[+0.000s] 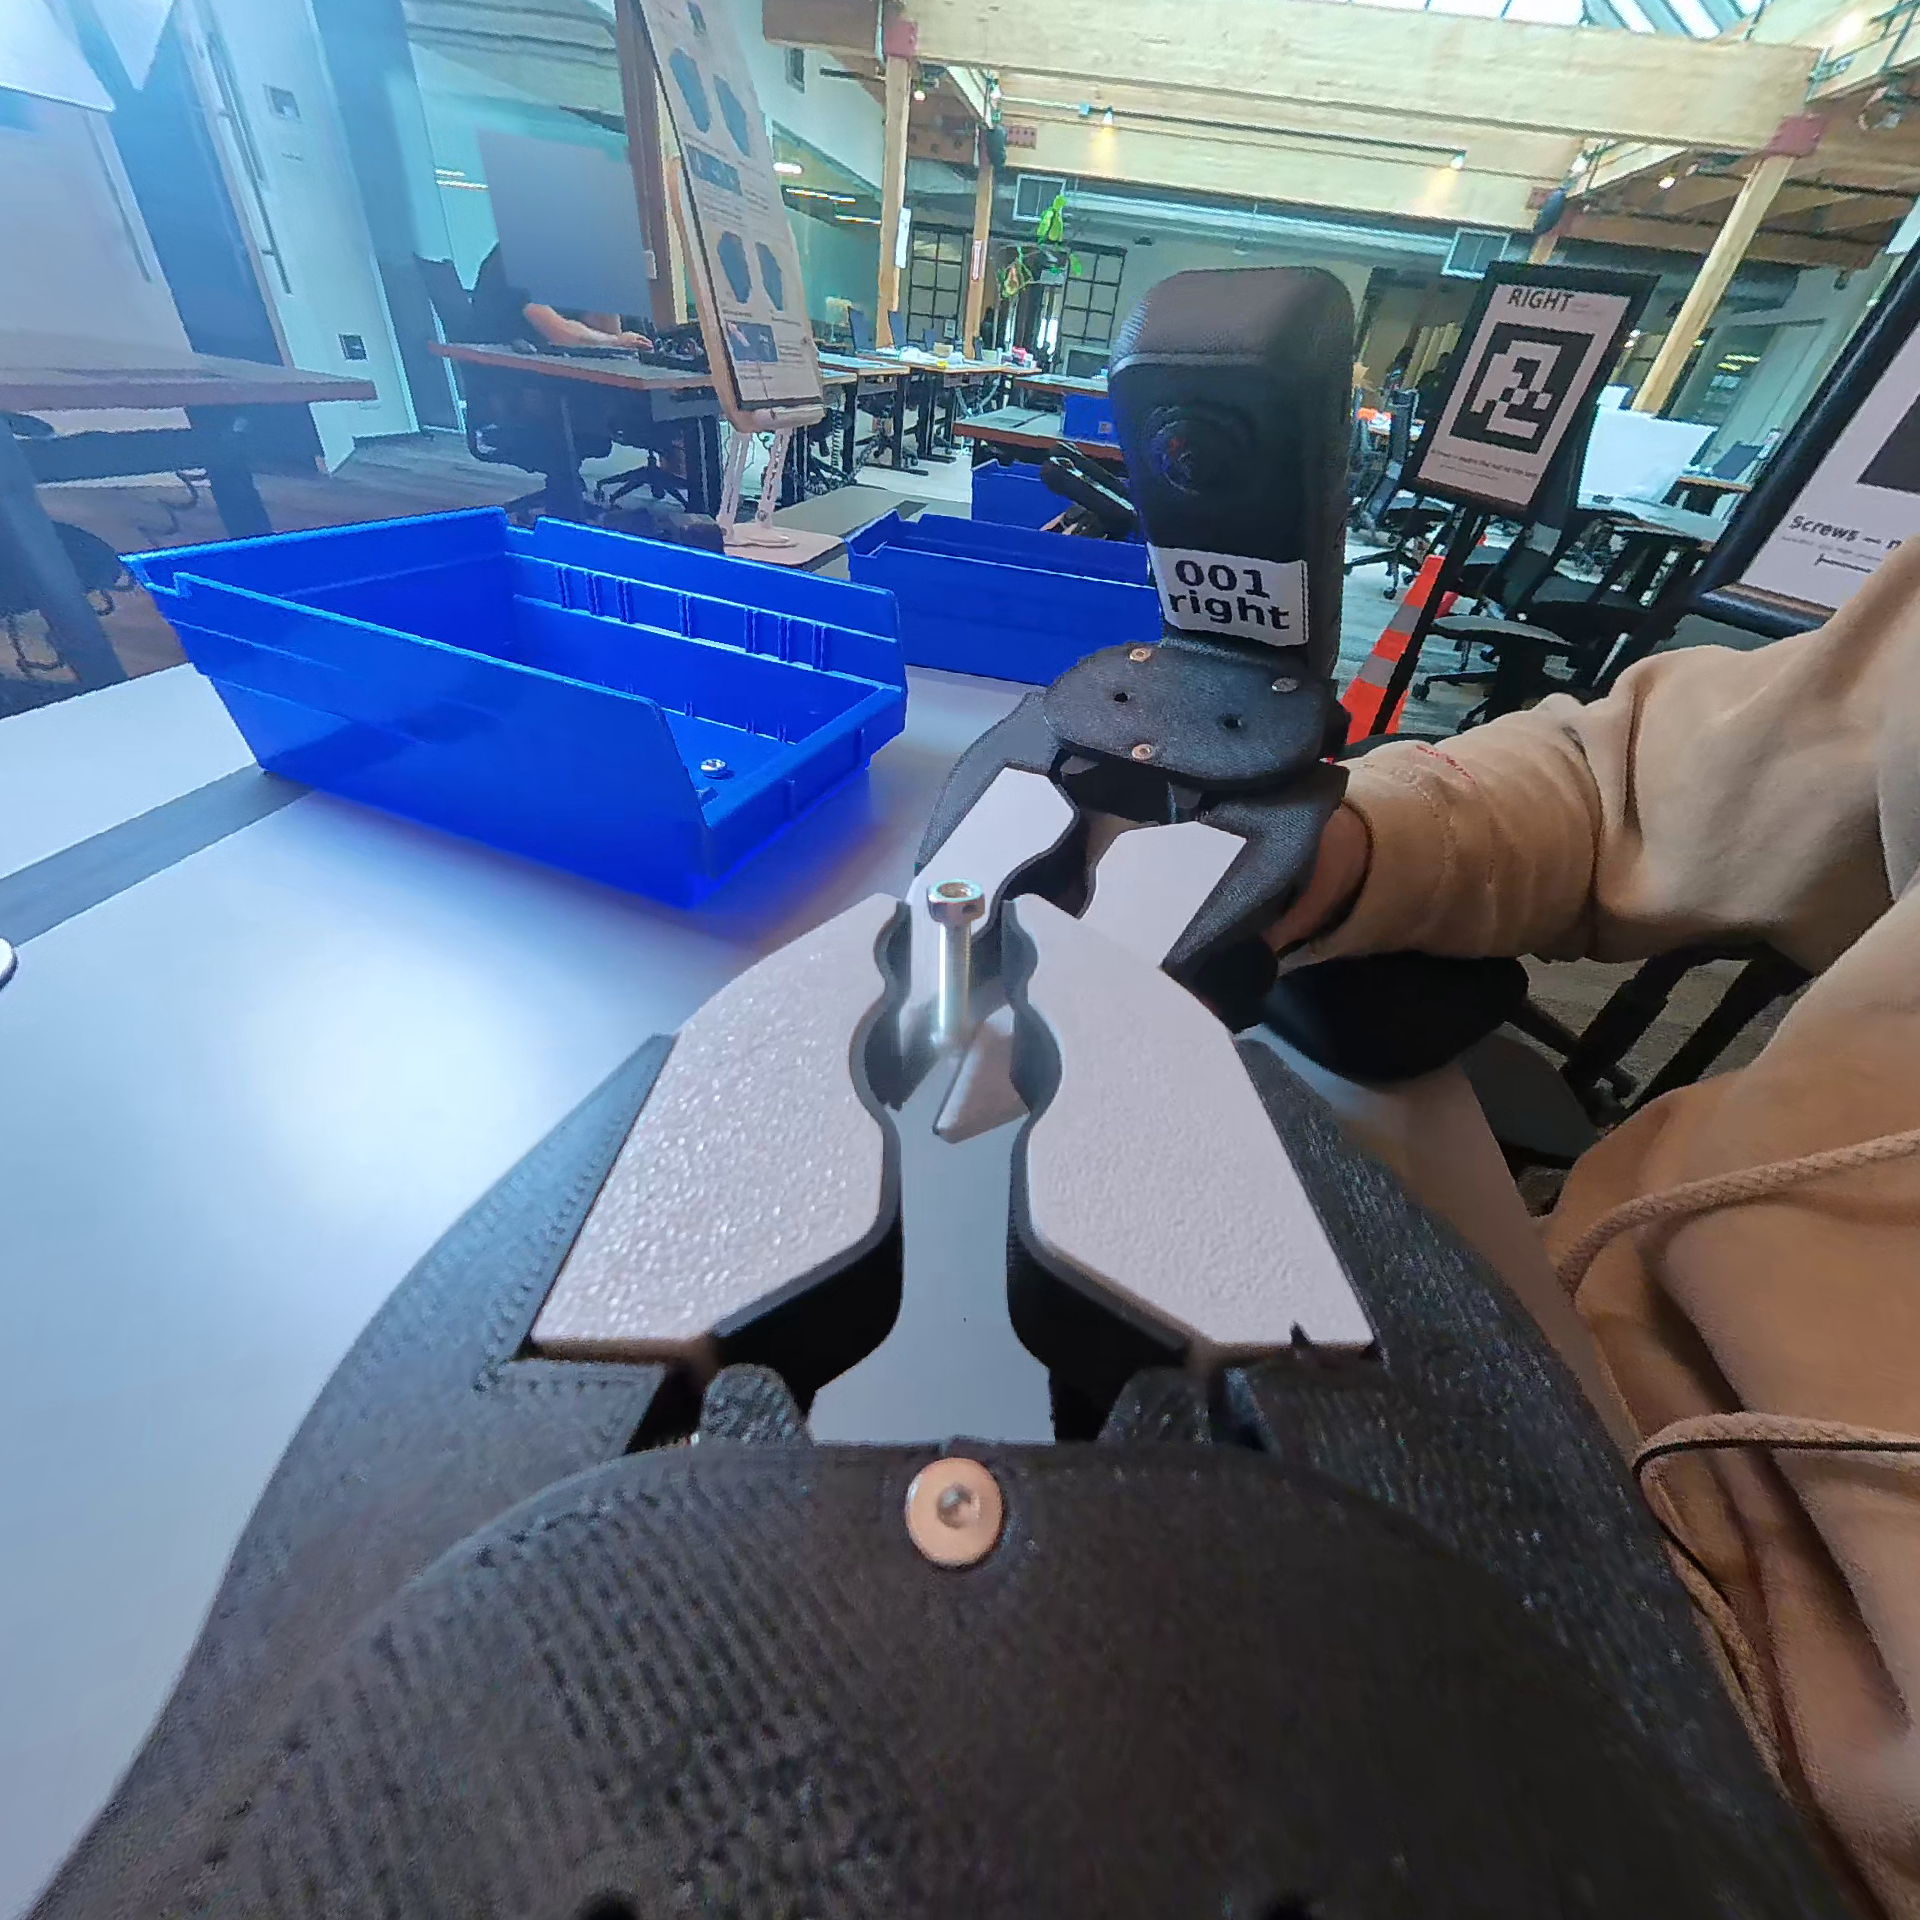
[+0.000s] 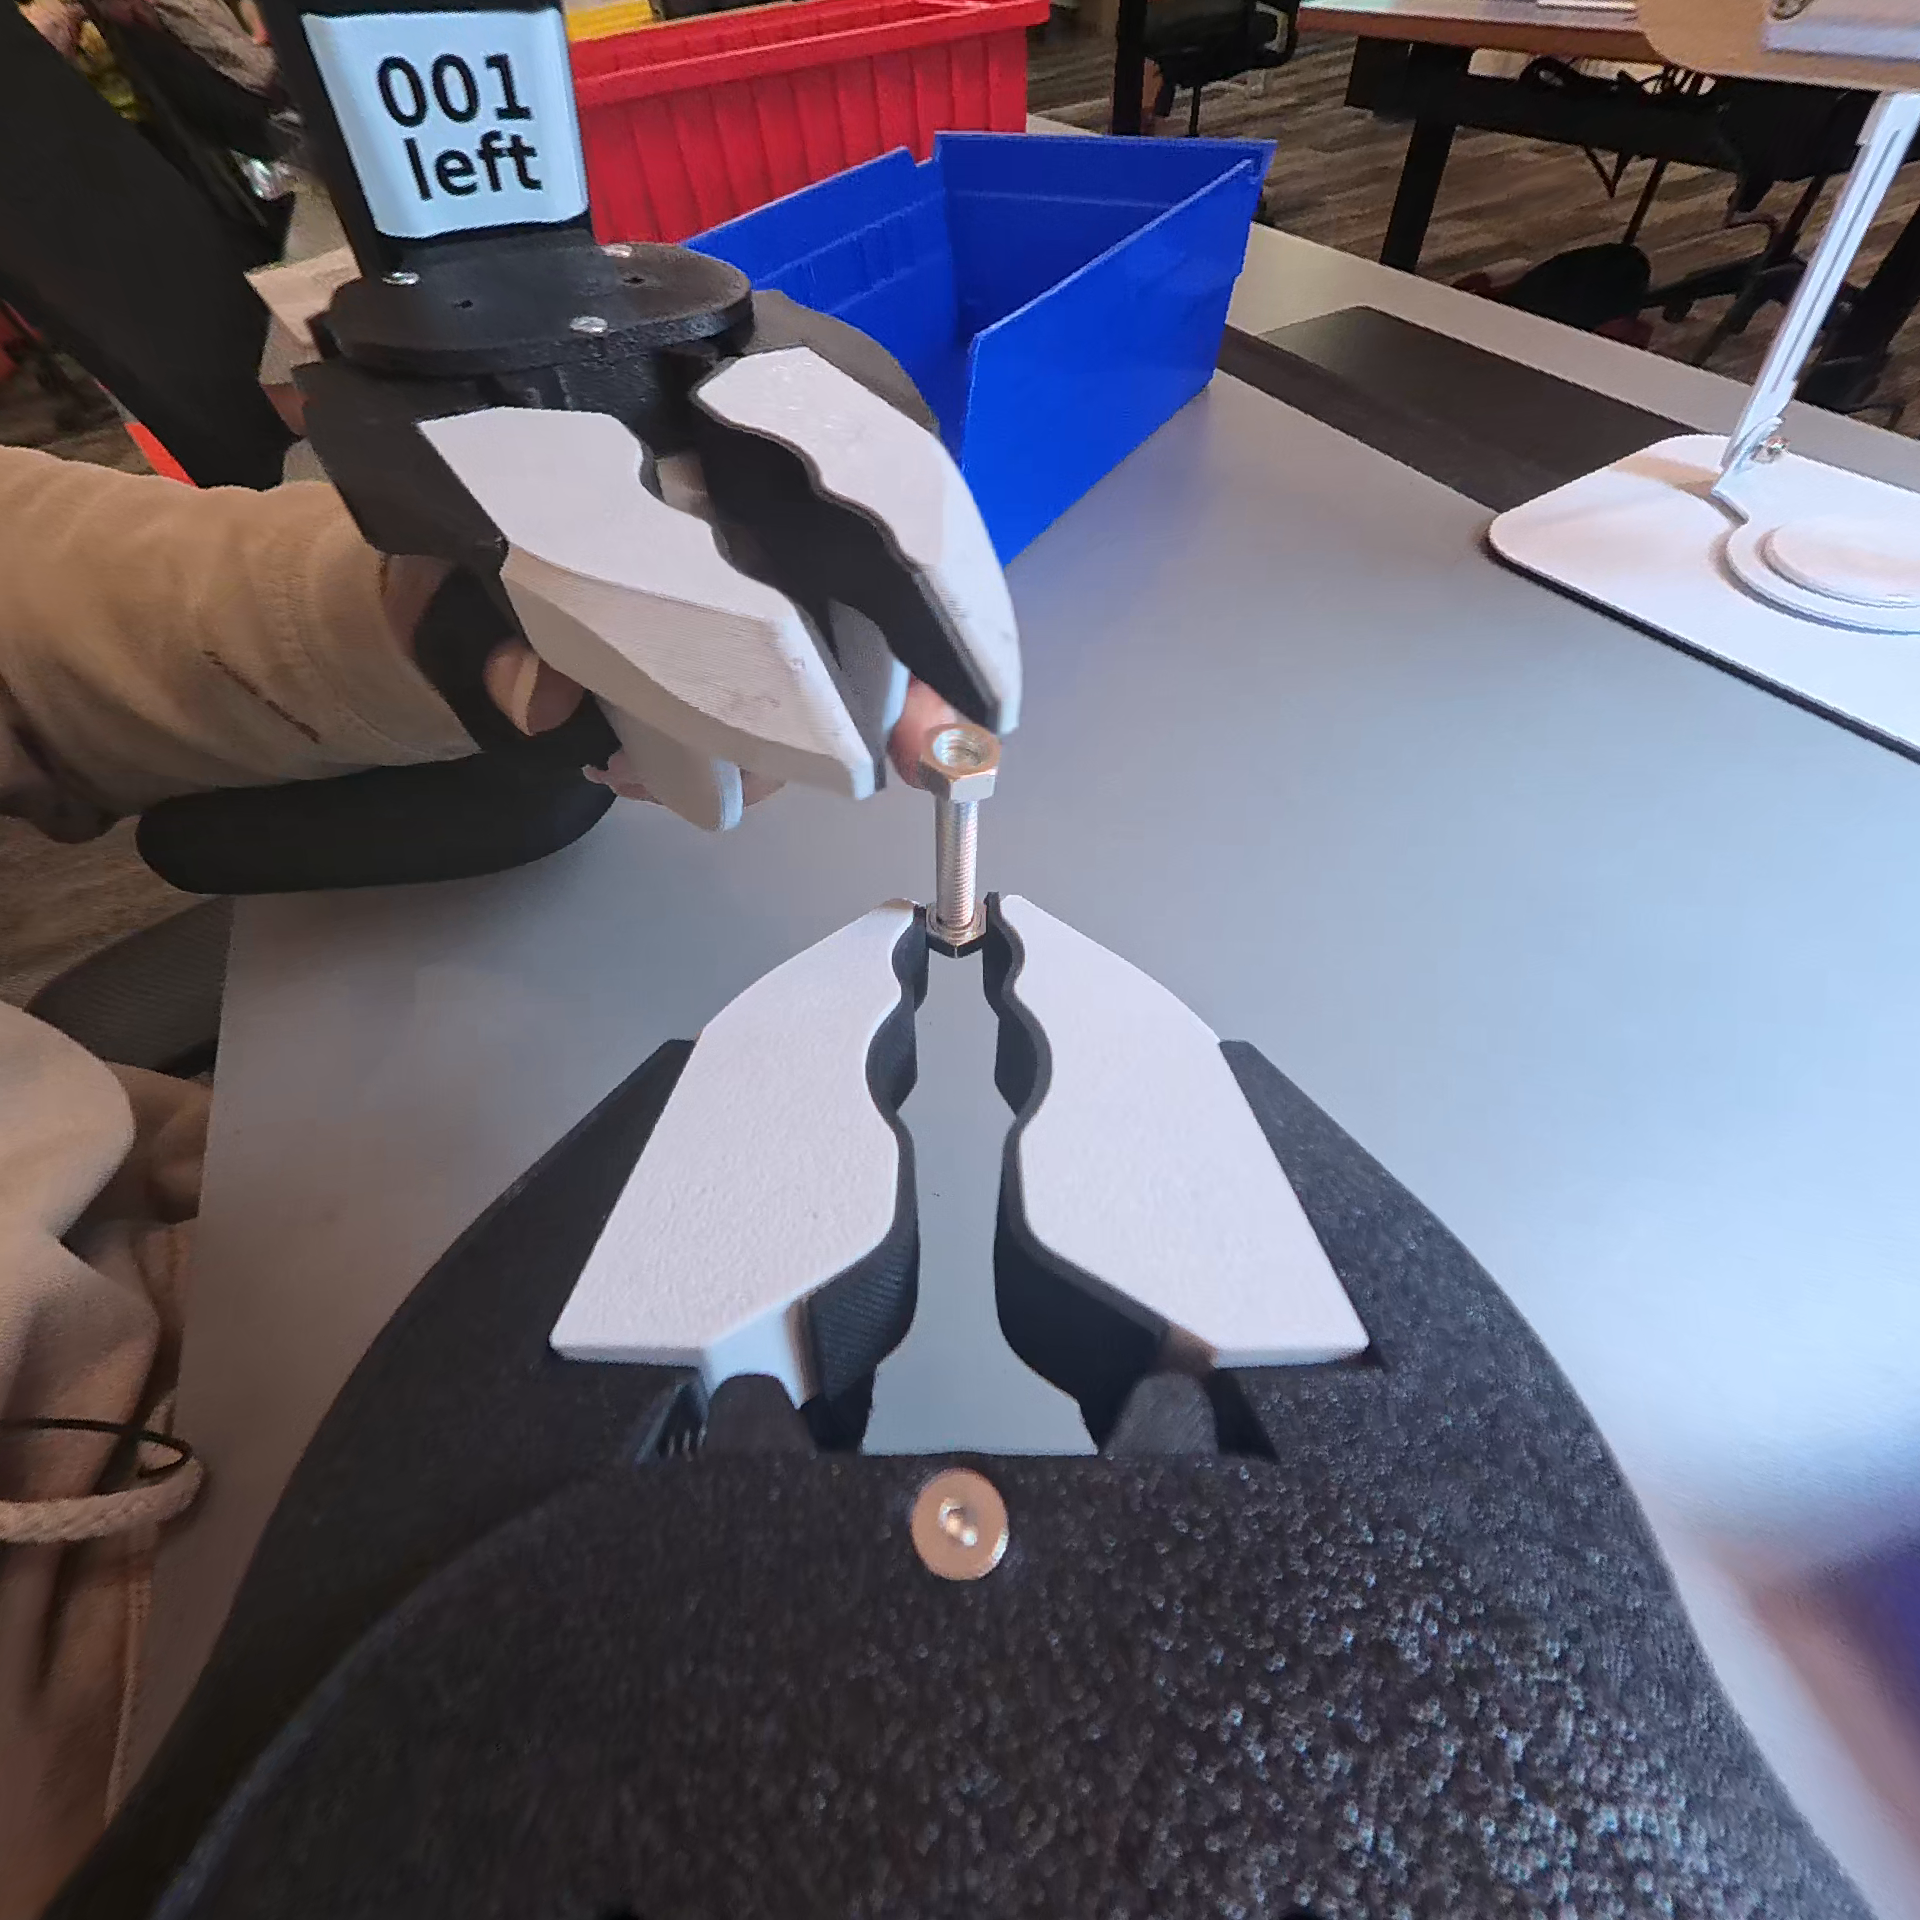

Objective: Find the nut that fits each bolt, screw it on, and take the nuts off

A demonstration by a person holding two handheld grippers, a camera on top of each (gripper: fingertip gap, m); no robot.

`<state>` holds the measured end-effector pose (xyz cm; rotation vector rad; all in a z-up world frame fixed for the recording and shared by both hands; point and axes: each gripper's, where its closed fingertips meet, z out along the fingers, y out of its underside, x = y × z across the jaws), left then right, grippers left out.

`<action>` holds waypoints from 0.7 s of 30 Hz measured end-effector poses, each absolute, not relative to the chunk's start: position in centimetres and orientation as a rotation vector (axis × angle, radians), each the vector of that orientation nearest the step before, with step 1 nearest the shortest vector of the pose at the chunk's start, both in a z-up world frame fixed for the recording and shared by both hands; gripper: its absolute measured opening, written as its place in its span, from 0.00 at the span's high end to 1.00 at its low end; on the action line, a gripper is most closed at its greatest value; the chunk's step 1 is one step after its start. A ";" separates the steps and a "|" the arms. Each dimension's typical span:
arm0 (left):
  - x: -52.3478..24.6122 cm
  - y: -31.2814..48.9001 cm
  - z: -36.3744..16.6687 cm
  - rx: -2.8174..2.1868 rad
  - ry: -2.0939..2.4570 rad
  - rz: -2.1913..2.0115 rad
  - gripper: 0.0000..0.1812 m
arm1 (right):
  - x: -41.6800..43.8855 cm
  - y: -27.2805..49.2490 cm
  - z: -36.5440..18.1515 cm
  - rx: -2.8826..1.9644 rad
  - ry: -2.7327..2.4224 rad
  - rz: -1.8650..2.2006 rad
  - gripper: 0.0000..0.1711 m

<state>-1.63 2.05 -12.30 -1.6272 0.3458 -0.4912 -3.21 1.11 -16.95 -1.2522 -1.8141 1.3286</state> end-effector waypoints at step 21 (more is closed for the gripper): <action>-3.2 2.1 -10.7 -1.579 0.291 -0.333 0.94 | -3.6 1.2 -18.2 -1.293 -1.827 1.291 0.94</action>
